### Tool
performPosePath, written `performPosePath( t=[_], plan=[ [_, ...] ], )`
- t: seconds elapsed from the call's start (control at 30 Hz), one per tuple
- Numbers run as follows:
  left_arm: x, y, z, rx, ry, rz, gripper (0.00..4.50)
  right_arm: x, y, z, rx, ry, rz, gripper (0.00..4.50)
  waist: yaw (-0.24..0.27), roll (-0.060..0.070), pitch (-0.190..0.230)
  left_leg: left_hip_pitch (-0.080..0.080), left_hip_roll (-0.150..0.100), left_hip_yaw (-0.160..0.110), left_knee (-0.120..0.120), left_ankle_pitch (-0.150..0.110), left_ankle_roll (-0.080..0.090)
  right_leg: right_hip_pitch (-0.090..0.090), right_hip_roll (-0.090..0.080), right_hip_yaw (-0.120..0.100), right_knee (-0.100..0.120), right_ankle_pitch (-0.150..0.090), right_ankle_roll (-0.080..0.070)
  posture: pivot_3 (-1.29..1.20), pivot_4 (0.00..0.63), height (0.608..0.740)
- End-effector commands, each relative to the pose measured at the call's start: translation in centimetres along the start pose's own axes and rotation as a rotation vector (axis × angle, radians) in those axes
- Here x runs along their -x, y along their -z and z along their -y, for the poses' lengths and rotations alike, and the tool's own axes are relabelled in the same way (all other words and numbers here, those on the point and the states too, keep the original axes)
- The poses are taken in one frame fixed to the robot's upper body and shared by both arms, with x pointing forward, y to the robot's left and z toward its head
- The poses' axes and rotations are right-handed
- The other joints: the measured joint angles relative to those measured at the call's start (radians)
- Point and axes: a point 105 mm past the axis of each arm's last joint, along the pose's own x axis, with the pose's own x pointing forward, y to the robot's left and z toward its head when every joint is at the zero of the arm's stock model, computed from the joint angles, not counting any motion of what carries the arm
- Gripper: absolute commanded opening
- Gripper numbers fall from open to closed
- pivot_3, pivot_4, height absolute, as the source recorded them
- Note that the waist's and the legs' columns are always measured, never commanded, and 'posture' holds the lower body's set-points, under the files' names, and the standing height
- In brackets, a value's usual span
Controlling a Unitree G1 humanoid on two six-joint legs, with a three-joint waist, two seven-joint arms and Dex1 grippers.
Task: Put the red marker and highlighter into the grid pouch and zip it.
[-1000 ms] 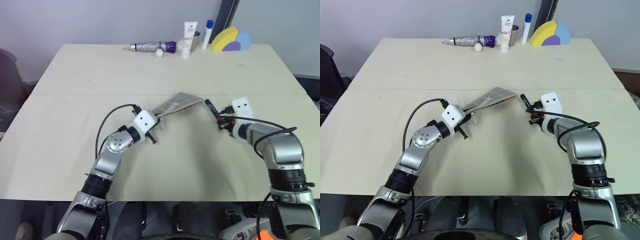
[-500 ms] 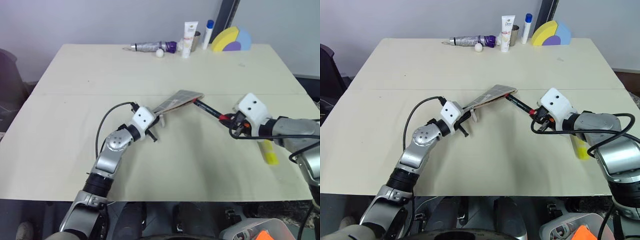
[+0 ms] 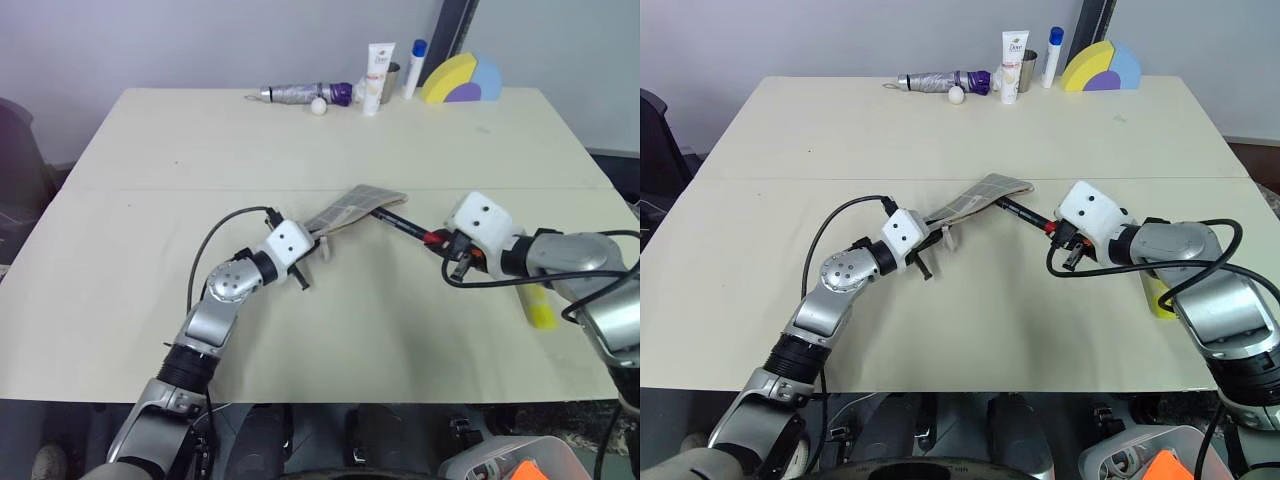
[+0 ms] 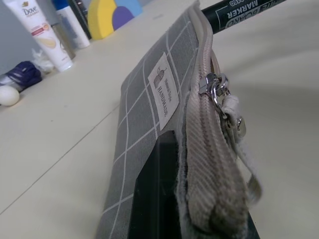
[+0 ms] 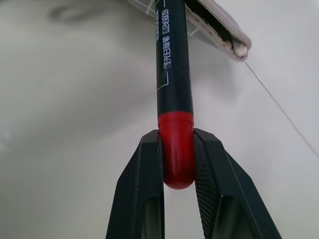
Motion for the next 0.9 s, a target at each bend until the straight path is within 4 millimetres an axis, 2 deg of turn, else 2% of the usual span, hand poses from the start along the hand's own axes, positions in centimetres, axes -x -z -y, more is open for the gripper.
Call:
performPosePath(
  t=[0.03, 0.23, 0.5, 0.67, 0.8, 0.9],
  plan=[
    [-0.3, -2.4, 0.9, -0.086, 0.086, 0.084, 0.0, 0.2, -1.8, -0.5, 0.122, -0.036, 0.038, 0.28, -0.001, 0.0, 0.0, 0.0, 0.0, 0.0, 0.0, 0.0, 0.0, 0.0, 0.0, 0.0, 0.0, 0.0, 0.0, 0.0, 0.15, 0.74],
    [0.1, -1.9, 1.3, -0.144, 0.166, 0.063, 0.0, -0.1, -2.9, -1.3, 0.224, -0.098, 0.058, 0.28, 0.0, 0.0, 0.0, 0.0, 0.0, 0.0, 0.0, 0.0, 0.0, 0.0, 0.0, 0.0, 0.0, 0.0, 0.0, 0.0, 0.15, 0.74],
    [0.4, -2.2, 2.1, -0.145, 0.221, 0.087, 0.0, -0.6, -3.9, -2.8, 0.317, -0.159, 0.08, 0.28, 0.0, 0.0, 0.0, 0.0, 0.0, 0.0, 0.0, 0.0, 0.0, 0.0, 0.0, 0.0, 0.0, 0.0, 0.0, 0.0, 0.15, 0.74],
    [0.7, -2.7, 3.2, -0.166, 0.307, 0.104, 0.0, -1.1, -4.3, -3.9, 0.482, -0.196, 0.067, 0.28, -0.001, 0.0, 0.0, 0.0, 0.0, 0.0, 0.0, 0.0, 0.0, 0.0, 0.0, 0.0, 0.0, 0.0, 0.0, 0.0, 0.15, 0.74],
    [0.9, -2.9, 3.3, -0.172, 0.333, 0.106, 0.0, -1.7, -5.1, -3.7, 0.489, -0.18, 0.093, 0.28, -0.001, 0.0, 0.0, 0.0, 0.0, 0.0, 0.0, 0.0, 0.0, 0.0, 0.0, 0.0, 0.0, 0.0, 0.0, 0.0, 0.15, 0.74],
    [1.0, -2.8, 2.9, -0.171, 0.322, 0.099, 0.0, -1.4, -4.7, -3.2, 0.453, -0.193, 0.065, 0.28, 0.001, 0.0, 0.0, 0.0, 0.0, 0.0, 0.0, 0.0, 0.0, 0.0, 0.0, 0.0, 0.0, 0.0, 0.0, 0.0, 0.15, 0.74]
  ],
)
